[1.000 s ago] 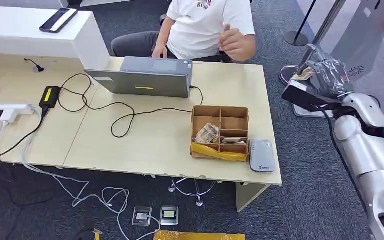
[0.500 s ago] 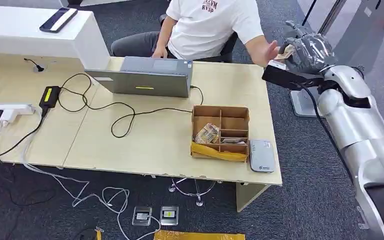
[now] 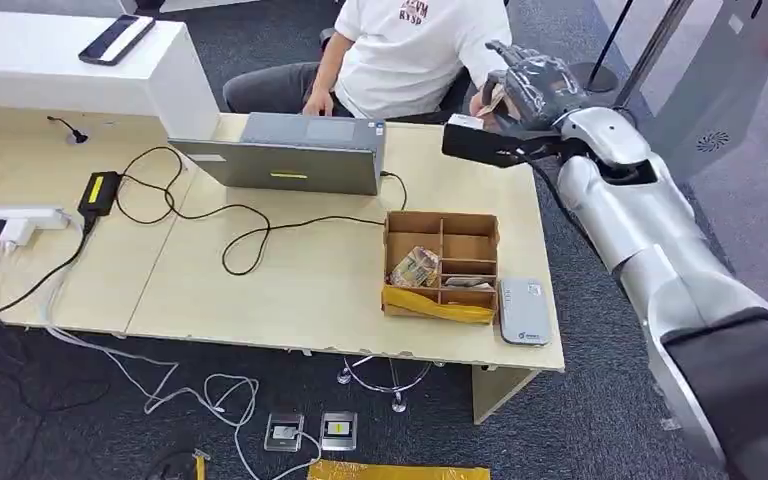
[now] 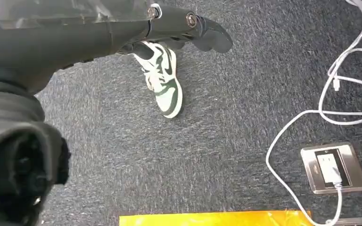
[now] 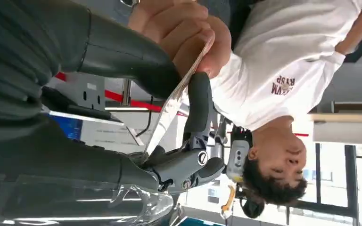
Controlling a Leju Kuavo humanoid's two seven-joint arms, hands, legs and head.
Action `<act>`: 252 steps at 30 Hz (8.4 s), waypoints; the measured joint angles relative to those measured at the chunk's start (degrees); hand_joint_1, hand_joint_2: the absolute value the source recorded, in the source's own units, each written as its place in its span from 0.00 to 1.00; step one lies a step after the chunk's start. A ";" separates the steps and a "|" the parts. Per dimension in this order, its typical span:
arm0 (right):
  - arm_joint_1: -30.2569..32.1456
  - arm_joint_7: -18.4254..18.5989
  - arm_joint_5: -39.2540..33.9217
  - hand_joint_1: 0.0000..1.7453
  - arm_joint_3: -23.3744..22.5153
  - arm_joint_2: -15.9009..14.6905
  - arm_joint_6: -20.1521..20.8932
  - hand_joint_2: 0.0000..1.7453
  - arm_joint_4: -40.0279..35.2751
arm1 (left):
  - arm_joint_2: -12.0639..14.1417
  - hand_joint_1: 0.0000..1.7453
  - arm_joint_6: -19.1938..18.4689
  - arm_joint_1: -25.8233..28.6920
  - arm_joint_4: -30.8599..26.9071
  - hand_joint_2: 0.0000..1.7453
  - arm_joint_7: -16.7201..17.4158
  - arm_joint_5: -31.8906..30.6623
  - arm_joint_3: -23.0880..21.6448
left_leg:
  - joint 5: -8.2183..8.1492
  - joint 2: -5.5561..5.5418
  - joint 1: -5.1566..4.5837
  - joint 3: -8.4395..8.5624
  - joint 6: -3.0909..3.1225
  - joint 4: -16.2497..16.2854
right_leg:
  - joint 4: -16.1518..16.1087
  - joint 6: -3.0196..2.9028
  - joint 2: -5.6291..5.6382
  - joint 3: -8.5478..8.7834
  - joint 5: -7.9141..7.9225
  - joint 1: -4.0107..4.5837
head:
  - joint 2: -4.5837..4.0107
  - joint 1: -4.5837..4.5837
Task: Pass the card to the sensor for recognition and then transmit it.
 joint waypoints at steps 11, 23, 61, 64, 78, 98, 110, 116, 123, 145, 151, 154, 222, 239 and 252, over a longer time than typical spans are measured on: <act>-0.06 2.71 0.68 0.00 1.55 2.18 0.59 1.00 4.11 | 0.17 0.00 -1.25 -0.38 -0.02 0.00 0.85 -1.25 -0.44 | 0.00 0.00 -0.01 0.02 0.00 0.01 | -0.02 0.00 -0.01 -0.02 0.00 -0.01 | -0.02 -0.02; 1.08 4.30 0.68 0.00 1.90 1.90 -1.51 1.00 6.60 | 0.17 0.00 -1.75 -1.36 -0.02 0.00 1.79 -1.90 -1.44 | 0.00 0.08 0.00 0.04 0.00 0.01 | -0.02 -0.02 0.08 -0.06 0.01 0.00 | -0.02 0.00; 1.29 -5.92 -16.15 0.00 -5.84 1.53 -10.38 0.00 5.42 | 0.09 0.00 0.46 0.05 0.00 0.00 1.40 -0.41 -1.95 | 0.00 0.09 -0.01 0.06 -0.01 0.01 | -0.01 -0.02 0.08 -0.03 0.02 -0.01 | -0.02 0.00; 1.31 -5.93 -16.15 0.00 -6.32 1.53 -10.38 0.00 5.37 | 0.09 0.00 0.46 0.08 0.00 0.00 1.40 -0.42 -1.95 | 0.00 0.09 0.00 0.06 -0.01 0.01 | -0.01 -0.02 0.07 -0.02 0.01 0.00 | -0.02 0.00; 16.05 -1.18 -44.50 0.00 -11.08 -2.65 8.50 1.00 -16.97 | -0.09 0.00 1.84 1.80 0.00 0.00 -0.11 2.73 -1.62 | -0.03 -0.08 0.02 0.17 -0.03 0.02 | -0.07 -0.05 -0.09 0.14 -0.02 0.03 | -0.02 0.04; 35.71 1.42 -46.47 0.00 -14.10 -11.35 14.40 1.00 -43.97 | -0.35 0.00 1.81 2.14 0.00 0.00 -0.13 2.58 -1.31 | -0.04 0.07 0.01 0.14 -0.04 0.01 | -0.06 -0.05 0.04 0.06 -0.01 0.01 | -0.02 -0.02; 43.23 5.66 -50.07 0.00 -15.59 -13.25 19.04 1.00 -55.65 | -0.39 0.00 2.03 2.14 0.00 0.00 0.07 3.08 -1.29 | -0.04 0.06 0.01 0.14 -0.05 0.00 | -0.06 -0.05 0.05 0.06 -0.01 0.01 | -0.02 -0.02; 44.58 6.75 -32.70 0.00 -14.93 -14.84 11.99 1.00 -56.94 | -0.39 0.00 2.21 2.13 0.00 0.00 0.07 3.08 -1.29 | -0.04 0.06 0.01 0.12 -0.05 0.00 | -0.06 -0.05 0.04 0.07 -0.01 0.01 | -0.02 0.00; 47.44 9.35 -16.46 0.00 -12.13 -15.48 7.21 1.00 -56.79 | -0.31 0.00 1.25 2.07 0.00 0.00 0.07 2.54 -1.29 | -0.04 0.04 0.01 0.09 -0.05 -0.01 | -0.06 -0.06 0.01 0.05 -0.02 0.02 | -0.02 -0.02; 47.61 11.61 1.70 0.00 -8.81 -15.00 8.44 1.00 -55.41 | -0.33 0.00 1.03 1.79 0.00 0.00 0.59 1.64 -1.33 | -0.04 0.02 0.01 0.06 -0.05 -0.01 | -0.06 -0.06 -0.01 0.05 -0.02 0.01 | -0.02 -0.02; 46.96 12.68 2.78 0.00 -8.00 -14.63 7.13 1.00 -53.95 | -0.33 0.00 0.76 1.37 0.00 0.00 1.05 1.33 -1.36 | -0.04 0.01 0.01 0.06 -0.05 -0.02 | -0.06 -0.06 0.00 0.06 -0.02 0.01 | -0.02 -0.02; 46.03 12.74 2.73 0.00 -7.61 -14.01 5.99 1.00 -52.20 | -0.33 0.00 0.76 1.29 0.00 0.00 1.05 1.33 -1.36 | -0.04 0.01 0.01 0.06 -0.05 -0.02 | -0.06 -0.06 -0.01 0.06 -0.02 0.01 | -0.02 0.00; 42.91 9.66 -4.48 0.00 -4.96 -7.81 2.36 1.00 -32.28 | -0.33 0.00 0.55 0.43 0.00 0.00 2.03 0.00 -1.38 | -0.04 0.02 0.01 0.06 -0.05 -0.01 | -0.05 -0.06 0.01 0.04 -0.02 0.01 | -0.02 0.00; 42.89 9.64 -4.85 0.00 -3.91 -7.32 1.09 1.00 -30.03 | -0.33 0.00 0.15 0.16 0.00 0.00 2.45 -0.68 -1.51 | -0.04 0.02 0.01 0.06 -0.05 -0.01 | -0.05 -0.06 0.01 0.04 -0.02 0.01 | -0.02 0.00; 42.89 9.07 -5.16 0.00 -3.87 -6.58 0.61 1.00 -29.64 | -0.33 0.00 0.09 -0.23 0.00 0.00 2.49 -1.03 -1.77 | -0.04 0.03 0.01 0.07 -0.05 -0.01 | -0.05 -0.06 0.03 0.03 -0.02 0.02 | 0.00 -0.02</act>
